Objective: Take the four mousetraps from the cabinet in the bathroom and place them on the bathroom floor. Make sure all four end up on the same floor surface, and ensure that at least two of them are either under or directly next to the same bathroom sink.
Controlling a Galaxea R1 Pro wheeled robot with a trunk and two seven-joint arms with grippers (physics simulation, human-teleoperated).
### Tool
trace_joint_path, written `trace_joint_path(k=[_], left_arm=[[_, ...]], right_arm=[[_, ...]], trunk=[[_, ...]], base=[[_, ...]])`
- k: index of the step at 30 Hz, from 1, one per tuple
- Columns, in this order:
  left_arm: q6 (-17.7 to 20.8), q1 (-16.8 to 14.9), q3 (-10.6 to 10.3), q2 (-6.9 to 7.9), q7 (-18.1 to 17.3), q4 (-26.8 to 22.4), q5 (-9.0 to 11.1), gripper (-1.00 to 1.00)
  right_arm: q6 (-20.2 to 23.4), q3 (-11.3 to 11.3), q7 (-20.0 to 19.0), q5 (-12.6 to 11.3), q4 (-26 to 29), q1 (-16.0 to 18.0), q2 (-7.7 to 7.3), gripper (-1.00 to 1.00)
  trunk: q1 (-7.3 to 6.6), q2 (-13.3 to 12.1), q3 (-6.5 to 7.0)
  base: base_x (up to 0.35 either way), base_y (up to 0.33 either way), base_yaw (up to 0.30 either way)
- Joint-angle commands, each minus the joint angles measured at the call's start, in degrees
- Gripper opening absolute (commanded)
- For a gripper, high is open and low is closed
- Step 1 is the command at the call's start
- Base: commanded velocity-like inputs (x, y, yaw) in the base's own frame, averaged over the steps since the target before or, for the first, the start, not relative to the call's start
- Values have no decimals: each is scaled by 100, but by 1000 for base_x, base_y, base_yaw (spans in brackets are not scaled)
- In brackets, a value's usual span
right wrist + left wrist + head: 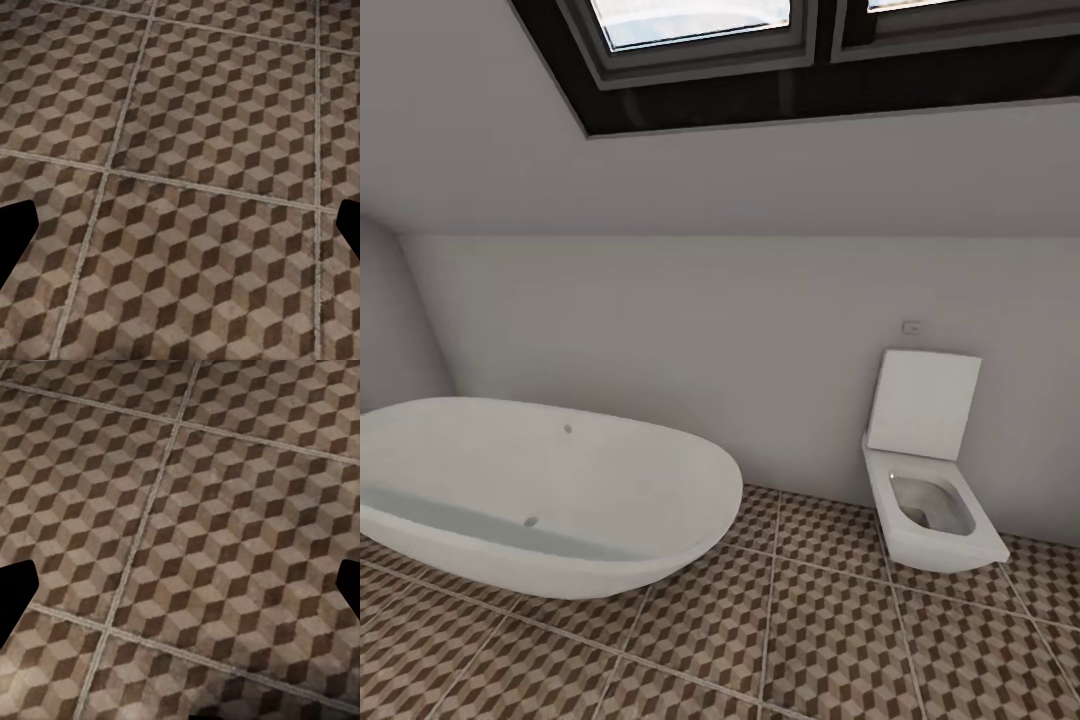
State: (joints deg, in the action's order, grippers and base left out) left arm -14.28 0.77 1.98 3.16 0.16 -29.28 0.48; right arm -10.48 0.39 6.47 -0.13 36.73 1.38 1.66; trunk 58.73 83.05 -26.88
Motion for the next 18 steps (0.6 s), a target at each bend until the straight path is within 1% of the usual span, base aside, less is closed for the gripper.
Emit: trace_joint_path(k=[1, 4, 7, 18], left_arm=[[-9, 2, 4, -7, 2, -5, 5, 100], [-11, 2, 4, -21, 2, 10, 3, 100], [-12, 2, 4, -36, 2, 27, -1, 100], [-12, 2, 4, -67, 2, 44, -4, 100]], right_arm=[[-16, 5, 21, -2, -5, 3, 1, 100], [-16, 5, 17, -3, -3, 3, 1, 100], [-16, 5, 10, -4, -4, 3, 1, 100], [-121, 5, 4, -5, -1, 3, 1, 100]], trunk=[[0, 3, -5], [0, 3, -5], [0, 3, -5], [0, 3, 9]], base=[[0, 0, -28], [0, 0, -94], [0, 0, -185], [0, 0, -252]])
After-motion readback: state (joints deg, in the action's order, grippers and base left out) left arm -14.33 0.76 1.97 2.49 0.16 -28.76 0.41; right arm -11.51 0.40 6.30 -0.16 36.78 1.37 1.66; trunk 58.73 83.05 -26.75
